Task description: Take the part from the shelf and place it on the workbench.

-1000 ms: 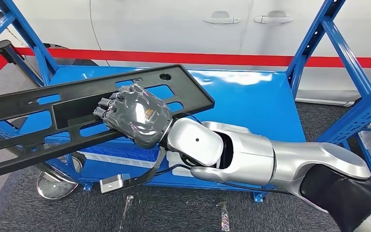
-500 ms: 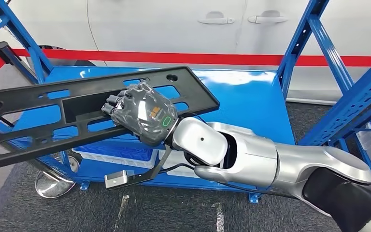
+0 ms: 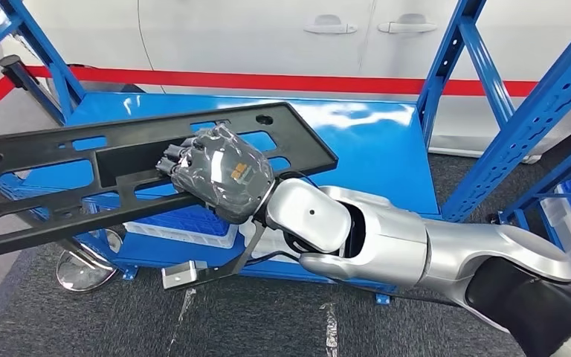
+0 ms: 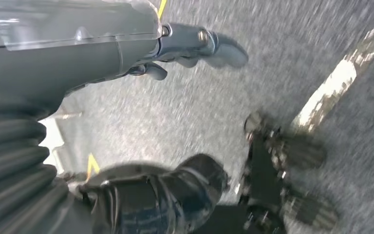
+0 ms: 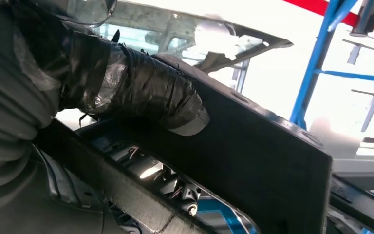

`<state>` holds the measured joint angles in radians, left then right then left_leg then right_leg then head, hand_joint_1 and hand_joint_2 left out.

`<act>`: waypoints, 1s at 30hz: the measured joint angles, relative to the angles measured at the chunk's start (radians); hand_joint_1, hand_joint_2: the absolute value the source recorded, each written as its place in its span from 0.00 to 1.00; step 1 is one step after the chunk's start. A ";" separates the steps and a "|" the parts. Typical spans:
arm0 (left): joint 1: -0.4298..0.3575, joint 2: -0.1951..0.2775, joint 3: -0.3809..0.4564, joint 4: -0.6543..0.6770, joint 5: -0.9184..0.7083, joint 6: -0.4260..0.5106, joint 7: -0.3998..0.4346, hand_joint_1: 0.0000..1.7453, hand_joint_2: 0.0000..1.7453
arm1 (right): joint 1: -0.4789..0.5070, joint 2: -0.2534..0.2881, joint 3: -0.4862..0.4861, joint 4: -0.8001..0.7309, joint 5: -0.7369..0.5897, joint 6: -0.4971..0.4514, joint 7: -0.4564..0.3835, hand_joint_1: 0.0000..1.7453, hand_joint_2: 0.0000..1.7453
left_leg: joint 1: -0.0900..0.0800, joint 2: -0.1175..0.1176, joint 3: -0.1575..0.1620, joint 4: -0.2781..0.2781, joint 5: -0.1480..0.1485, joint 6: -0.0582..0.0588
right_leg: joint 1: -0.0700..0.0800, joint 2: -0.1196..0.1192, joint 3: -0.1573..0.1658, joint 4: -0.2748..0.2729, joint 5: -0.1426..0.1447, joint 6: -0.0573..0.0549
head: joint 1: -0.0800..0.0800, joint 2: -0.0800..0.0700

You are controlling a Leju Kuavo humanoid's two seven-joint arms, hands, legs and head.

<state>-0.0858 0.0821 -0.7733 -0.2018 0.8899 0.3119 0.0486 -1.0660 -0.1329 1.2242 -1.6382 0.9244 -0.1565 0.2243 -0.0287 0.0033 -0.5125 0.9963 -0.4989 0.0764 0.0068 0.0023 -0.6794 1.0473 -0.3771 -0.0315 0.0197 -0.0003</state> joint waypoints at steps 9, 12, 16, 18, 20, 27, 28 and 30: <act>-0.001 -0.005 -0.008 0.000 -0.003 -0.004 0.010 0.00 1.00 | 0.006 -0.006 -0.005 0.000 -0.005 0.001 0.001 1.00 1.00 | 0.052 0.013 -0.099 0.006 0.084 -0.047 | -0.046 -0.002 0.020 0.160 -0.130 0.082 | 0.006 0.000; -0.001 -0.005 -0.009 0.000 -0.004 -0.004 0.010 0.00 1.00 | 0.007 -0.006 -0.008 0.000 -0.008 0.001 0.002 1.00 1.00 | 0.061 0.010 -0.146 0.051 0.087 -0.078 | -0.045 0.000 0.090 0.047 -0.135 0.083 | 0.012 0.000; 0.004 -0.008 -0.011 0.000 -0.006 -0.005 0.010 0.00 1.00 | 0.010 -0.006 -0.011 0.000 -0.010 0.002 0.003 1.00 1.00 | 0.065 0.007 -0.170 0.068 0.087 -0.100 | -0.038 0.000 0.063 0.045 -0.112 0.027 | 0.012 0.000; 0.005 -0.009 -0.011 0.000 -0.007 -0.006 0.010 0.00 1.00 | 0.011 -0.007 -0.011 0.001 -0.010 0.002 0.003 1.00 1.00 | 0.067 0.005 -0.191 0.134 0.010 -0.103 | -0.038 -0.002 0.047 0.039 -0.091 0.012 | 0.010 0.000; 0.005 -0.009 -0.011 0.000 -0.007 -0.006 0.010 0.00 1.00 | 0.013 -0.007 -0.011 0.001 -0.010 0.002 0.003 1.00 1.00 | 0.065 0.004 -0.215 0.249 -0.076 -0.103 | -0.032 -0.001 0.025 0.037 -0.072 0.005 | 0.007 0.000; 0.000 -0.009 -0.012 0.000 -0.006 -0.007 0.008 0.00 1.00 | 0.021 -0.008 -0.013 0.000 -0.011 0.002 0.004 1.00 1.00 | 0.042 -0.002 -0.011 0.070 -0.037 -0.077 | -0.022 -0.002 -0.037 0.028 -0.003 0.018 | 0.007 0.000; -0.002 -0.009 -0.012 0.000 -0.006 -0.006 0.008 0.00 1.00 | 0.021 -0.008 -0.014 0.000 -0.011 0.001 0.005 1.00 1.00 | 0.037 -0.005 0.002 0.041 -0.043 -0.076 | -0.023 -0.003 -0.035 0.019 0.008 0.024 | 0.007 0.000; -0.001 -0.009 -0.013 0.000 -0.006 -0.006 0.008 0.00 1.00 | 0.022 -0.009 -0.015 0.000 -0.011 0.000 0.005 1.00 1.00 | 0.035 -0.006 -0.002 0.023 -0.022 -0.072 | -0.023 -0.003 -0.031 0.000 0.030 0.038 | 0.007 0.000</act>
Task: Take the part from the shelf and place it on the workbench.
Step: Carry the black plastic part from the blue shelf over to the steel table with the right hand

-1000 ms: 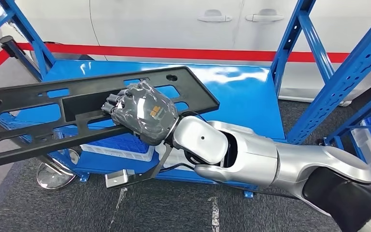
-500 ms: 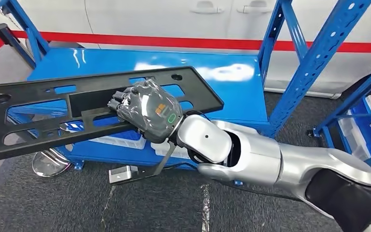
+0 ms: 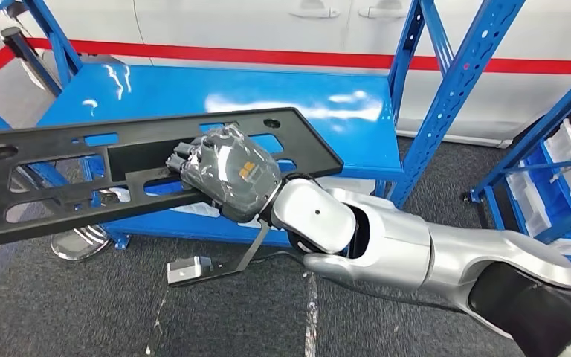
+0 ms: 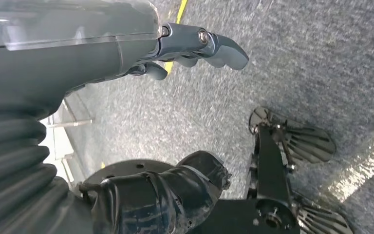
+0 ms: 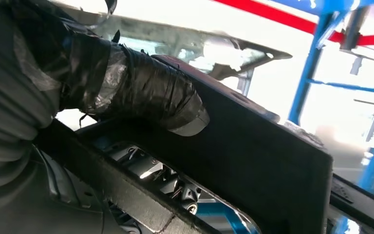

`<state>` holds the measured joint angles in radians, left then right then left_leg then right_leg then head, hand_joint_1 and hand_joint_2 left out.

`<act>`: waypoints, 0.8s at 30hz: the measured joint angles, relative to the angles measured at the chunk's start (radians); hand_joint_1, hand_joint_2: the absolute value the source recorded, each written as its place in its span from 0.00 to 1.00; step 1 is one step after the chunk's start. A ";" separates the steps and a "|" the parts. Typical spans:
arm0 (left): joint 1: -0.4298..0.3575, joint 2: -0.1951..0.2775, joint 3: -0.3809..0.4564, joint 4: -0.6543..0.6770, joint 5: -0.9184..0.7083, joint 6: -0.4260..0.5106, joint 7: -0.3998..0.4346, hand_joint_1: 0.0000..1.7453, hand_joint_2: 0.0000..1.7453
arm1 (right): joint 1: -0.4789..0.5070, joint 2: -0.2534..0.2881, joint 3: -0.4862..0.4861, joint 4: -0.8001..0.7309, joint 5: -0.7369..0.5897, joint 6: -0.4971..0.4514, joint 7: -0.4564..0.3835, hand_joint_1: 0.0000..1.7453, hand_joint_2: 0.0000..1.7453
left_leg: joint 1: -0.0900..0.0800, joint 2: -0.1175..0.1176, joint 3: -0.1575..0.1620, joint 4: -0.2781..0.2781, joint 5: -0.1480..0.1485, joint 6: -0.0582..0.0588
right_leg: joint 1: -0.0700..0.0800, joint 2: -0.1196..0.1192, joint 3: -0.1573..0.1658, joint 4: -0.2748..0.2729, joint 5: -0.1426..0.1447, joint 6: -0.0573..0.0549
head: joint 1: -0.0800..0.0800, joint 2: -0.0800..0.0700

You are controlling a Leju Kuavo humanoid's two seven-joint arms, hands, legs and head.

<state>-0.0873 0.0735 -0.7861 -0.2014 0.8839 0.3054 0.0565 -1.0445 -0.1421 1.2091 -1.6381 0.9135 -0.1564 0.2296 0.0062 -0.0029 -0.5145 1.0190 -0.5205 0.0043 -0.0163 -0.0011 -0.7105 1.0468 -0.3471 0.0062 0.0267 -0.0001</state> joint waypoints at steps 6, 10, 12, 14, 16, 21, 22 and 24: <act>-0.002 0.000 -0.003 0.000 0.000 -0.002 0.000 0.00 1.00 | 0.009 -0.005 -0.001 0.001 -0.003 -0.001 -0.002 1.00 1.00 | -0.003 0.012 -0.070 -0.020 0.082 0.029 | 0.005 0.002 -0.058 0.231 -0.203 0.010 | 0.006 0.000; -0.002 -0.001 -0.007 0.000 0.000 -0.002 0.000 0.00 1.00 | 0.016 -0.008 -0.001 0.004 -0.003 -0.001 -0.002 1.00 1.00 | -0.015 0.013 -0.136 -0.005 0.123 0.031 | 0.019 0.002 0.048 0.185 -0.139 -0.015 | 0.005 0.000; -0.001 -0.003 -0.010 0.000 0.000 -0.002 0.000 0.00 1.00 | 0.016 -0.009 -0.002 0.004 -0.003 -0.001 -0.002 1.00 1.00 | -0.018 0.013 -0.154 0.001 0.135 0.028 | 0.029 -0.001 0.149 0.044 -0.149 -0.033 | 0.004 0.000; -0.001 -0.004 -0.014 0.000 0.001 -0.004 -0.002 0.00 1.00 | 0.014 -0.009 -0.003 0.005 -0.003 -0.001 -0.002 1.00 1.00 | -0.016 0.014 -0.159 -0.001 0.149 0.020 | 0.035 -0.003 0.188 -0.028 -0.166 -0.037 | 0.005 0.000; -0.001 -0.001 -0.017 0.000 0.003 -0.006 -0.005 0.00 1.00 | 0.014 -0.009 -0.004 0.006 -0.003 -0.001 -0.002 1.00 1.00 | -0.014 0.012 -0.161 -0.007 0.159 0.009 | 0.031 -0.005 0.186 -0.047 -0.146 -0.039 | 0.008 0.000; 0.003 -0.002 -0.019 0.000 0.007 -0.010 -0.005 0.00 1.00 | 0.018 -0.009 -0.004 0.008 -0.004 0.000 -0.002 1.00 1.00 | 0.005 0.005 -0.234 0.205 0.005 -0.027 | 0.012 -0.008 0.159 -0.063 -0.105 -0.043 | 0.005 0.000; 0.003 -0.001 -0.019 0.000 0.008 -0.010 -0.004 0.00 1.00 | 0.020 -0.009 -0.003 0.008 -0.004 0.000 -0.002 1.00 1.00 | 0.011 0.005 -0.238 0.241 -0.005 -0.034 | 0.009 -0.008 0.151 -0.060 -0.100 -0.040 | 0.004 0.000; 0.003 0.000 -0.019 0.000 0.008 -0.010 -0.002 0.00 1.00 | 0.023 -0.009 -0.003 0.009 -0.004 0.001 -0.002 1.00 1.00 | 0.022 0.006 -0.194 0.203 0.027 -0.049 | -0.001 -0.008 0.134 -0.049 -0.096 -0.031 | 0.004 0.000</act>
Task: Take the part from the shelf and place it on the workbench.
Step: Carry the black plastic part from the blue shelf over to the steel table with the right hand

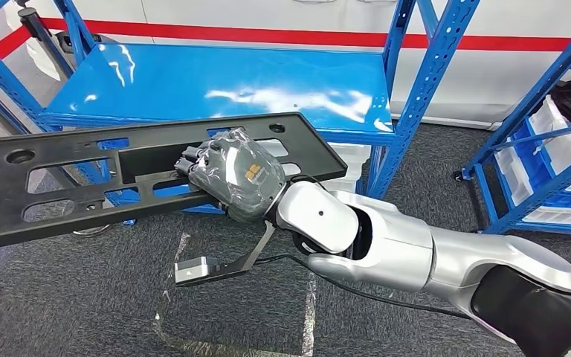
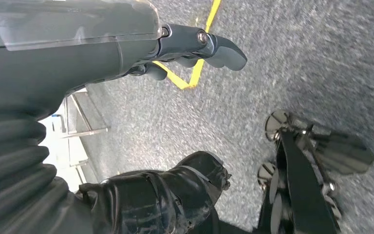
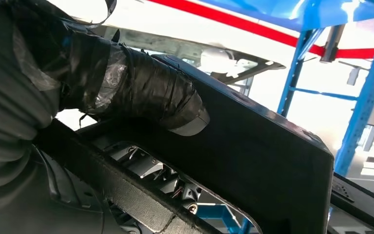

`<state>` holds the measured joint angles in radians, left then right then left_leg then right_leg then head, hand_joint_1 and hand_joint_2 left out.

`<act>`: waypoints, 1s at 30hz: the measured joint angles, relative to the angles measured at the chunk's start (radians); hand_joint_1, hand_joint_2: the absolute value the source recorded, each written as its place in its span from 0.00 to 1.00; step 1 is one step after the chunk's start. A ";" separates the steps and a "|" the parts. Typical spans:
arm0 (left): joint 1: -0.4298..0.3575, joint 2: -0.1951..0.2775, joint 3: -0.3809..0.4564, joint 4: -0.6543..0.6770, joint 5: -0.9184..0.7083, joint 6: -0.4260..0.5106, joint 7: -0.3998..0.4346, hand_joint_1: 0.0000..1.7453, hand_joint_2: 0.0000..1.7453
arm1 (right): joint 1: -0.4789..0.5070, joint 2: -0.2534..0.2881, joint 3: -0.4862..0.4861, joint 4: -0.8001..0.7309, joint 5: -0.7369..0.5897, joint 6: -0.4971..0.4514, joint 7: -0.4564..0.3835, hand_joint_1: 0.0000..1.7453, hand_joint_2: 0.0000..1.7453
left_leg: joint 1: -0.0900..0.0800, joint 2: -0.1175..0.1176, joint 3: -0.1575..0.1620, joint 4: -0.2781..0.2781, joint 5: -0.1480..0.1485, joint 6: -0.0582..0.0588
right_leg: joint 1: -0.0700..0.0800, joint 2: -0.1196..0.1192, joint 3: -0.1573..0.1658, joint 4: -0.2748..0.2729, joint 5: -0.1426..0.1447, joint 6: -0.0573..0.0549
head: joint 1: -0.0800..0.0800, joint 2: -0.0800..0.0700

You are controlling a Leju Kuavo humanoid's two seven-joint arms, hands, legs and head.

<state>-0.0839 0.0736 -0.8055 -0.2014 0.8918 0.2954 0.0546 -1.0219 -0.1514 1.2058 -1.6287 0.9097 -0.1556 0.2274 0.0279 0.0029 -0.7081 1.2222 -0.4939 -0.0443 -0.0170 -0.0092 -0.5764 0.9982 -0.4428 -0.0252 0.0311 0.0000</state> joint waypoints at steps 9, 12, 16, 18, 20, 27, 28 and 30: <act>-0.003 0.000 -0.003 0.000 0.002 0.004 0.020 0.00 1.00 | 0.004 0.000 0.000 0.001 -0.001 0.000 0.001 1.00 1.00 | 0.001 -0.007 0.119 -0.203 0.045 0.038 | -0.006 0.004 -0.053 0.077 -0.031 0.051 | -0.001 0.000; -0.002 0.000 -0.003 0.000 0.003 0.006 0.023 0.00 1.00 | 0.007 0.000 0.000 0.002 -0.001 0.000 0.003 1.00 1.00 | -0.006 -0.006 0.107 -0.203 0.054 0.056 | -0.001 0.007 -0.140 0.270 -0.126 0.049 | 0.004 0.000; -0.001 0.000 -0.004 0.000 0.002 0.008 0.023 0.00 1.00 | 0.017 -0.001 0.000 0.004 0.008 0.000 0.010 1.00 1.00 | -0.020 -0.010 0.100 -0.199 0.058 0.062 | 0.011 0.008 -0.114 0.230 -0.069 0.027 | 0.004 0.000; -0.001 -0.001 -0.004 0.000 0.002 0.007 0.023 0.00 1.00 | 0.017 -0.001 0.000 0.005 0.016 -0.001 0.016 1.00 1.00 | -0.025 -0.011 0.097 -0.196 0.058 0.060 | 0.021 0.008 -0.047 0.097 -0.021 0.007 | 0.003 0.000; -0.002 -0.002 -0.004 0.000 0.002 0.006 0.021 0.00 1.00 | 0.017 -0.001 0.000 0.005 0.026 -0.003 0.024 1.00 1.00 | -0.026 -0.010 0.090 -0.194 0.062 0.054 | 0.027 0.009 -0.024 0.043 -0.013 -0.001 | 0.003 0.000; 0.001 -0.005 -0.006 0.000 0.006 0.004 0.018 0.00 1.00 | 0.020 -0.003 -0.002 0.008 0.050 -0.021 0.045 1.00 1.00 | -0.018 -0.008 0.001 0.012 -0.054 0.018 | 0.014 0.003 -0.019 0.016 0.006 -0.010 | -0.001 0.000; 0.001 -0.005 -0.006 0.000 0.006 0.004 0.018 0.00 1.00 | 0.022 -0.003 -0.002 0.009 0.050 -0.021 0.045 1.00 1.00 | -0.016 -0.008 -0.017 0.059 -0.068 0.014 | 0.014 0.003 -0.020 0.018 0.006 -0.010 | -0.001 0.000; 0.003 -0.004 -0.006 0.000 0.006 0.004 0.018 0.00 1.00 | 0.026 -0.003 -0.002 0.012 0.051 -0.021 0.045 1.00 1.00 | -0.014 -0.008 -0.007 0.050 -0.044 0.010 | 0.013 0.003 -0.020 0.022 0.006 -0.010 | -0.001 0.000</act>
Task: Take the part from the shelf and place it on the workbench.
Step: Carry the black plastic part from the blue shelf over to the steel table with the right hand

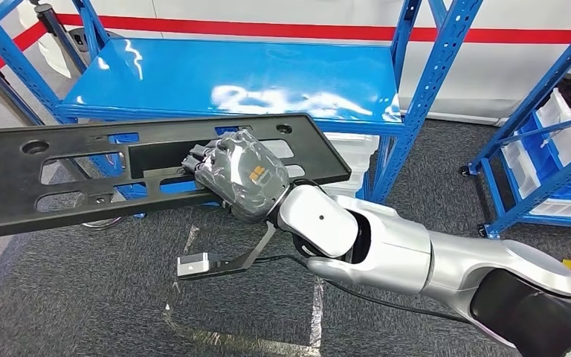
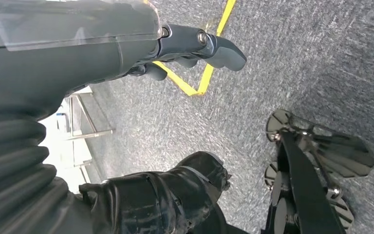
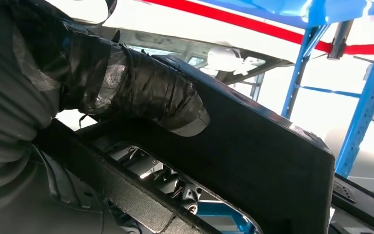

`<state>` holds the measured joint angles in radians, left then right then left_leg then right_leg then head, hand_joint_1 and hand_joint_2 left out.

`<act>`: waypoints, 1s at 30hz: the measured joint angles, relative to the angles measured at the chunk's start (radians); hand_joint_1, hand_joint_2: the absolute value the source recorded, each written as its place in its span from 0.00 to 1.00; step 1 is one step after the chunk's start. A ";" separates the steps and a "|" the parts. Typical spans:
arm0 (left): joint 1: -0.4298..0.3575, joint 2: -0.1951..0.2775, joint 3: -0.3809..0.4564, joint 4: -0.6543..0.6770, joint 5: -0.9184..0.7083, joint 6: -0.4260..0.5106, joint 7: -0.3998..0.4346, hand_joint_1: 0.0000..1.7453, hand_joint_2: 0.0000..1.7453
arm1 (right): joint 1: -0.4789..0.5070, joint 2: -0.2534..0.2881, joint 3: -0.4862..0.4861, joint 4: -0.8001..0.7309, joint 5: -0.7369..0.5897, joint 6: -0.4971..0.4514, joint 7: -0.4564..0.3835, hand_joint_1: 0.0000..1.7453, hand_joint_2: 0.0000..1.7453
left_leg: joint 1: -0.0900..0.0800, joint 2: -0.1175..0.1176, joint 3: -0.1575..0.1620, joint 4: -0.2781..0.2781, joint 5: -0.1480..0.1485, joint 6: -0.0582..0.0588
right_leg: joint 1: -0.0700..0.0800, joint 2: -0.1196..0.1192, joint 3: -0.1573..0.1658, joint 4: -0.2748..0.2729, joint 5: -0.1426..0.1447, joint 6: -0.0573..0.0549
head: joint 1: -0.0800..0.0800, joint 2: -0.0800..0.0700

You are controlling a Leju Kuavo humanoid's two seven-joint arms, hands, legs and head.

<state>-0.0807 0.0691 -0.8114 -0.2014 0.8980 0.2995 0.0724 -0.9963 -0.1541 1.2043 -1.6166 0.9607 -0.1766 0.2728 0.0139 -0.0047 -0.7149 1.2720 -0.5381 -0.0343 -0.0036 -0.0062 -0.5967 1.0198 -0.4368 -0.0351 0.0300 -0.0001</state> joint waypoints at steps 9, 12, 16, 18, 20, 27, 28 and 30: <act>-0.002 0.002 -0.005 0.000 0.000 0.000 0.005 0.00 1.00 | 0.008 -0.001 -0.005 0.003 -0.002 -0.003 0.006 1.00 1.00 | -0.003 0.001 0.126 -0.267 0.104 0.045 | 0.003 0.005 -0.028 0.033 -0.016 0.038 | 0.003 0.000; -0.002 0.002 -0.006 0.000 0.000 0.000 0.006 0.00 1.00 | 0.012 -0.003 -0.010 0.003 -0.002 -0.005 0.006 1.00 1.00 | -0.001 0.003 0.121 -0.272 0.111 0.057 | 0.000 0.006 -0.108 0.210 -0.110 0.049 | 0.006 0.000; -0.002 0.003 -0.007 0.000 0.000 0.000 0.006 0.00 1.00 | 0.024 -0.008 -0.011 0.004 -0.002 -0.005 0.006 1.00 1.00 | 0.002 0.002 0.116 -0.265 0.110 0.055 | -0.008 0.005 -0.109 0.228 -0.083 0.054 | 0.007 0.000; -0.003 0.003 -0.007 0.000 0.000 0.000 0.006 0.00 1.00 | 0.023 -0.008 -0.012 0.004 -0.003 -0.005 0.006 1.00 1.00 | 0.002 0.001 0.112 -0.254 0.105 0.047 | -0.009 0.006 -0.038 0.090 -0.030 0.052 | 0.007 0.000; -0.004 0.003 -0.010 0.000 0.000 0.000 0.007 0.00 1.00 | 0.024 -0.008 -0.014 0.004 -0.004 -0.005 0.006 1.00 1.00 | 0.000 0.000 0.104 -0.245 0.103 0.036 | -0.006 0.008 -0.008 0.025 -0.019 0.045 | 0.006 0.000; -0.003 0.003 -0.020 0.000 0.003 0.000 0.008 0.00 1.00 | 0.027 -0.011 -0.015 0.009 0.017 -0.001 0.012 1.00 1.00 | 0.003 0.001 0.022 -0.073 0.005 0.006 | -0.009 -0.007 -0.009 0.014 -0.010 0.013 | 0.001 0.000; -0.002 0.004 -0.021 0.000 0.003 0.000 0.008 0.00 1.00 | 0.028 -0.011 -0.015 0.010 0.019 0.000 0.011 1.00 1.00 | 0.003 0.001 -0.005 -0.012 -0.018 0.004 | -0.007 -0.012 -0.009 0.015 -0.010 0.012 | 0.001 0.000; -0.001 0.004 -0.021 0.000 0.003 0.000 0.008 0.00 1.00 | 0.029 -0.011 -0.015 0.013 0.022 0.003 0.010 1.00 1.00 | 0.003 0.001 -0.021 0.027 -0.016 0.006 | -0.002 -0.023 -0.009 0.015 -0.011 0.011 | 0.001 0.000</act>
<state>-0.0814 0.0731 -0.8328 -0.2014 0.9009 0.2998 0.0806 -0.9675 -0.1648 1.1894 -1.6037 0.9826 -0.1737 0.2828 0.0167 -0.0035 -0.7363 1.2992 -0.5541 -0.0286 -0.0058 -0.0297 -0.6058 1.0348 -0.4480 -0.0244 0.0312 0.0000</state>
